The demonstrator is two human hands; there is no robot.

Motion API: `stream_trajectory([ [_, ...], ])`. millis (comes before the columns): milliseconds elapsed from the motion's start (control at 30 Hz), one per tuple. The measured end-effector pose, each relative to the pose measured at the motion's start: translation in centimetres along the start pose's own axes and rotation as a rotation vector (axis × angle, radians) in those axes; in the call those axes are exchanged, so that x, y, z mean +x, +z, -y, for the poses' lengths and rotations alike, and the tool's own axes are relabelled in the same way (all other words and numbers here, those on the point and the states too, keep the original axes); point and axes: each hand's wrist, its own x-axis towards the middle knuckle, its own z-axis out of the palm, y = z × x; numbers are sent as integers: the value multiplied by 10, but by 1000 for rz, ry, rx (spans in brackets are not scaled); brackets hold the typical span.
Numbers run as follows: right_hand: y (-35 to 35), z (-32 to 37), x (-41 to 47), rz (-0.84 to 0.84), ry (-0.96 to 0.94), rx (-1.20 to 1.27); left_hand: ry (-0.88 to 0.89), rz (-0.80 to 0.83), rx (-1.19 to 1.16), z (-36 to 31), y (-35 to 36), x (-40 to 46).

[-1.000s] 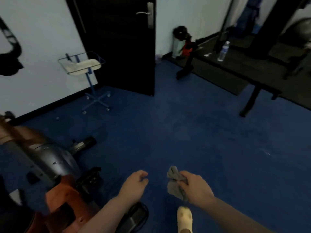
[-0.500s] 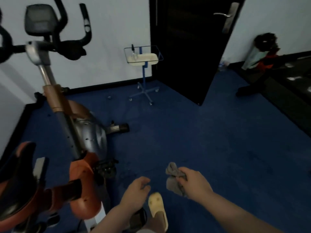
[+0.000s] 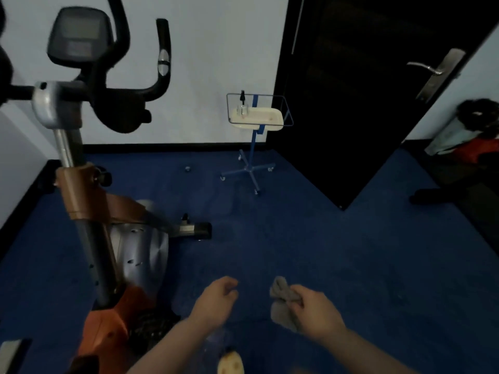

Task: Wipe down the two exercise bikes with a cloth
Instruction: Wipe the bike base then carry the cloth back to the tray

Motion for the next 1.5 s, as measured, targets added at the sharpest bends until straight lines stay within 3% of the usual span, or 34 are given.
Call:
stream_trajectory([
  [533,-180,16,221,3,-13,68,-59,-15,51,-145,-28,222],
  [733,-260,18,309,11,-24,29,-51,-86,-84,-210,-47,300],
  [967,-290,68,406,8,-110,46,-95,-138,-60,-219,-93,375],
  [1267,-328,123,515,-80,-40,74,-22,-114,41,-261,-177,507],
  [1500,-350,145,579,-129,-26,163,-31,-82,-26,-291,-196,566],
])
